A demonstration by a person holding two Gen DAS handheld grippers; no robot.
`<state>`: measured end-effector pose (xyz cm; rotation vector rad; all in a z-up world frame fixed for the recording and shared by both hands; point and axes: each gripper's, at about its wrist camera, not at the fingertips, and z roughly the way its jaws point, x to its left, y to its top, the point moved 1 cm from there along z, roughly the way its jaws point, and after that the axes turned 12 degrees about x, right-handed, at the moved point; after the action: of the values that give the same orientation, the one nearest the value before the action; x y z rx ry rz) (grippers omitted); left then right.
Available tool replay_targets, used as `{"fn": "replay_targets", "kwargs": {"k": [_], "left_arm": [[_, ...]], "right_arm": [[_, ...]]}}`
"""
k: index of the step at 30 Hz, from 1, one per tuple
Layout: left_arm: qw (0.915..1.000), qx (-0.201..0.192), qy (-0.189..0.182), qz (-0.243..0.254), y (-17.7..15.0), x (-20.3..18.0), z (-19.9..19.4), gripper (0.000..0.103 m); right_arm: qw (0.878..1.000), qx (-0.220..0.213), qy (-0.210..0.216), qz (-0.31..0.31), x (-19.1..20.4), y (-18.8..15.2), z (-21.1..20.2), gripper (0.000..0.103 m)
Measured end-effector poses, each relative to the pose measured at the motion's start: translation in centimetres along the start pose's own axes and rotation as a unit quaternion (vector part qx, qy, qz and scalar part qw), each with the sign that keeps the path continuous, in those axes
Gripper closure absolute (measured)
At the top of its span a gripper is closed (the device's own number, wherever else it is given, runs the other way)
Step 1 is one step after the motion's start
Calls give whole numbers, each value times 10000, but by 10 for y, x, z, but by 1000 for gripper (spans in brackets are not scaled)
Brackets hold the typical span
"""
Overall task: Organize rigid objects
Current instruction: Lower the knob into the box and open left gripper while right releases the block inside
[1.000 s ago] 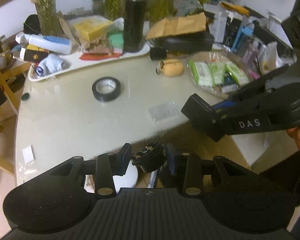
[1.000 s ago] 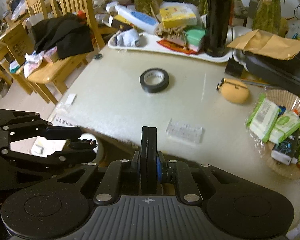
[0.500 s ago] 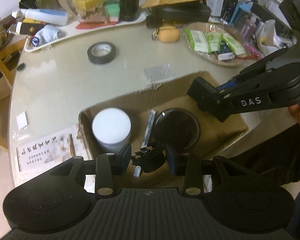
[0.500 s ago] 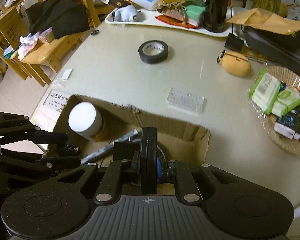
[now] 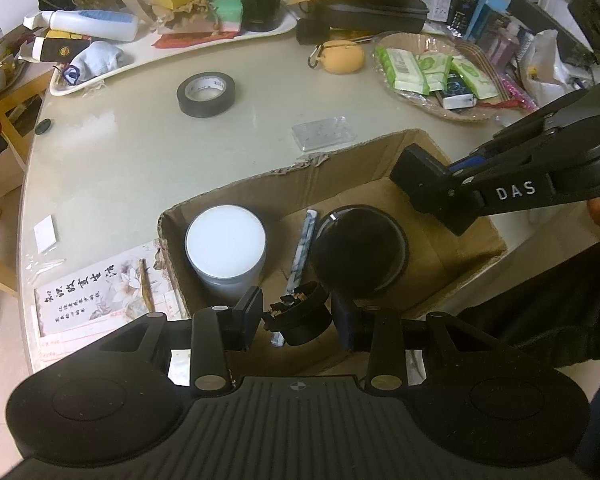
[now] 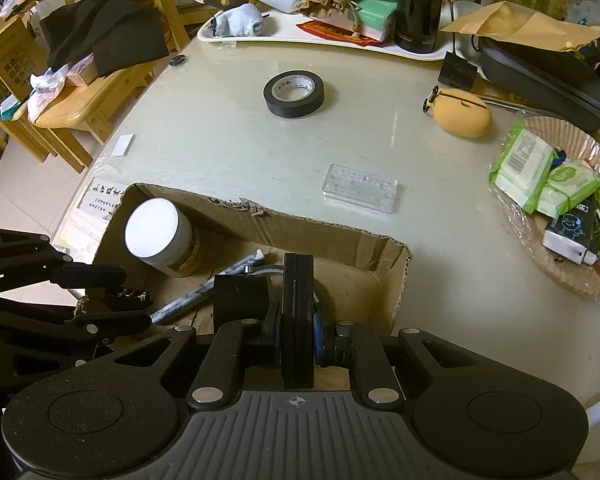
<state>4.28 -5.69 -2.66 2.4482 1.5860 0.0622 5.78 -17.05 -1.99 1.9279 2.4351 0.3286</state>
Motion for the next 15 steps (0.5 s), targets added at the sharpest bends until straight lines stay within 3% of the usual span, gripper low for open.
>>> {"fn": "replay_targets", "kwargs": {"k": [8, 10, 11, 12, 15], "left_arm": [[10000, -55, 36, -34, 1, 1, 0, 65], [9999, -29, 34, -101, 3, 2, 2, 57], [9999, -10, 40, -123, 4, 3, 2, 52], [9999, -7, 44, -116, 4, 4, 2, 43], [9999, -48, 116, -94, 5, 2, 2, 36]], "right_arm": [[10000, 38, -6, -58, 1, 0, 1, 84], [9999, 65, -42, -103, 2, 0, 3, 62], [9999, 63, -97, -105, 3, 0, 3, 31], [9998, -1, -172, -129, 4, -1, 2, 12], [9990, -174, -345, -219, 7, 0, -3, 4]]}}
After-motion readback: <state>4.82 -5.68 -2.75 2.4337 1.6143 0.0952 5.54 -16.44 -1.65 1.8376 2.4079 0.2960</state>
